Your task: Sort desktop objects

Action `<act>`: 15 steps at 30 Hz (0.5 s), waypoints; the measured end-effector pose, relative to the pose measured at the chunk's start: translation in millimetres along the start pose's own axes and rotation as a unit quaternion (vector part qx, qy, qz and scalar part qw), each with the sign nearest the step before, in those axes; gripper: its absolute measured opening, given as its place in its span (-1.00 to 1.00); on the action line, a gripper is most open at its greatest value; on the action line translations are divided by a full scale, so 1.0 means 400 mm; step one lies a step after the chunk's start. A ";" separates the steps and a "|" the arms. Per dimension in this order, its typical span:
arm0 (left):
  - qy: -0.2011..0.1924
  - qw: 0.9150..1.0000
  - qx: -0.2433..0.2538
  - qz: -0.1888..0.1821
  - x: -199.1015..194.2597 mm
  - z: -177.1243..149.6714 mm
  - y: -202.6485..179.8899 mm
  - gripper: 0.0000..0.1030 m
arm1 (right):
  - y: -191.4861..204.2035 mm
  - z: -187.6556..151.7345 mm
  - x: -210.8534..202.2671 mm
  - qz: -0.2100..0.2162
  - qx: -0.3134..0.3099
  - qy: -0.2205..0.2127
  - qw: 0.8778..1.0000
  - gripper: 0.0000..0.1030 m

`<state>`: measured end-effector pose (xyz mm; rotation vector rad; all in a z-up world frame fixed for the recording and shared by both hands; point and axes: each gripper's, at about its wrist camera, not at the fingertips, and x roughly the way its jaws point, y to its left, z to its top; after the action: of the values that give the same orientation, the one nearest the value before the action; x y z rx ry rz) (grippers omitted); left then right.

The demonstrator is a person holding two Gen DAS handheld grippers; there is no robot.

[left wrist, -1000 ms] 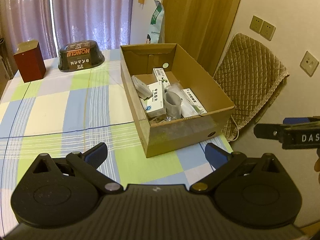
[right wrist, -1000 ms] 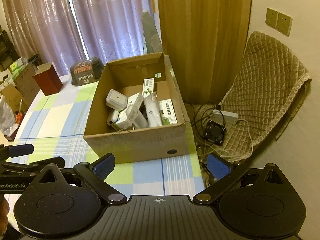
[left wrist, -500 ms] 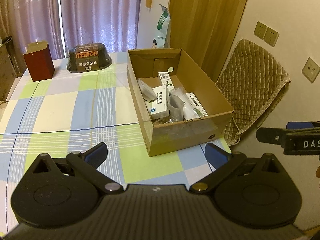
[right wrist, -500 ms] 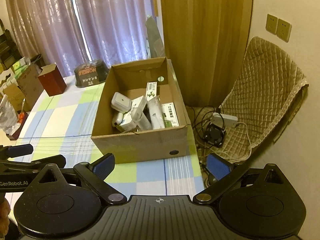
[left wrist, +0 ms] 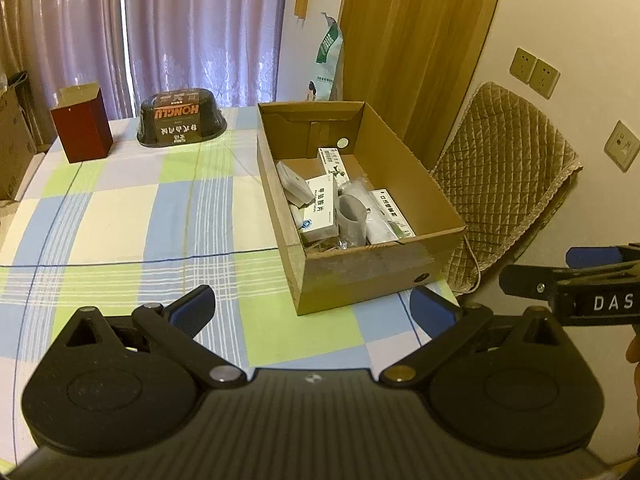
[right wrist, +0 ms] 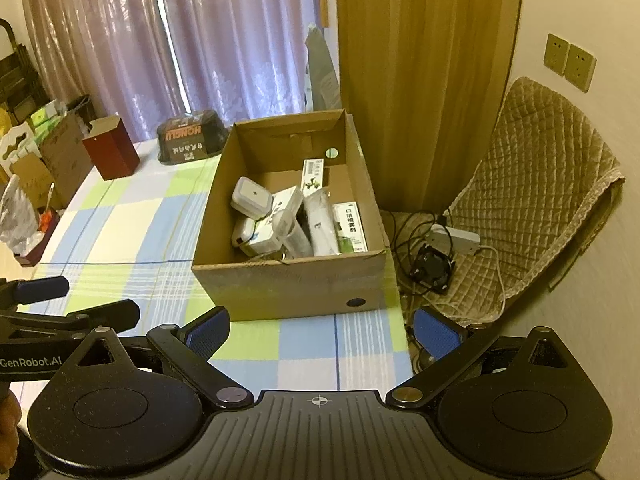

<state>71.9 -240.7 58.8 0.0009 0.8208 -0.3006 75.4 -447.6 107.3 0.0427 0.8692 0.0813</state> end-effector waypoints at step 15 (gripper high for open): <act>0.002 1.000 -0.002 0.008 0.016 -0.001 0.016 0.98 | 0.008 -0.003 0.025 0.002 -0.002 0.010 1.000 0.95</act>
<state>77.4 -236.3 53.1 0.0054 0.8257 -0.2839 80.6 -443.3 99.4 0.0397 0.8885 0.0863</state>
